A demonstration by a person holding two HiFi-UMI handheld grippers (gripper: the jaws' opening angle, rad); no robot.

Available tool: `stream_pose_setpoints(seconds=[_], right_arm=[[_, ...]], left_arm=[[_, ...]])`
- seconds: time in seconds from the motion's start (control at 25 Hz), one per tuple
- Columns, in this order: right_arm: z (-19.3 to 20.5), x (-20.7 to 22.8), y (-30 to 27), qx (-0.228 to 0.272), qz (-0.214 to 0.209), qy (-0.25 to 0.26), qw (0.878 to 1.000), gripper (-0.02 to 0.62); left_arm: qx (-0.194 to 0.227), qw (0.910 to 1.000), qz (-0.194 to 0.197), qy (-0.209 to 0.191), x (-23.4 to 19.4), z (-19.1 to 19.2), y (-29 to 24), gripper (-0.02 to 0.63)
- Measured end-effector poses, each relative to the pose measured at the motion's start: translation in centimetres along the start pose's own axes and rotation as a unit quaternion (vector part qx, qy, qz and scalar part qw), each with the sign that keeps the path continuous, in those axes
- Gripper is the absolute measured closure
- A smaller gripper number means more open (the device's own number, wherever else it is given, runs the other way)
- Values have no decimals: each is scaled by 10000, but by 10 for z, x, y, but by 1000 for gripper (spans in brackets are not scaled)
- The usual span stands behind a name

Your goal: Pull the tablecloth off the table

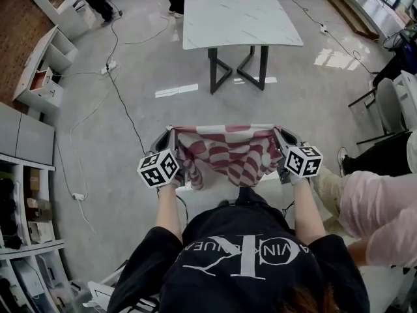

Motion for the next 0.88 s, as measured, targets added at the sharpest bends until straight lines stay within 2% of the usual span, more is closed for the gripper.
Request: stream_pose_setpoints(seconds=[0.52, 0.88], right_arm=[[-55, 3, 13, 741, 142, 180, 9970, 577], [-105, 18, 17, 1164, 231, 412, 9921, 577]], left_arm=[[335, 9985, 293, -305, 19, -35, -17, 586], [685, 9945, 477, -632, 47, -78, -38, 586]])
Point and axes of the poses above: the fingertips, and each gripper's own axes: y backward along the fingers, x to its right, z out of its underside, the point moved 4 cm from there along y, backward along the fingers, and after that the axes turned 1 degree about y, right-handed, at the moved point
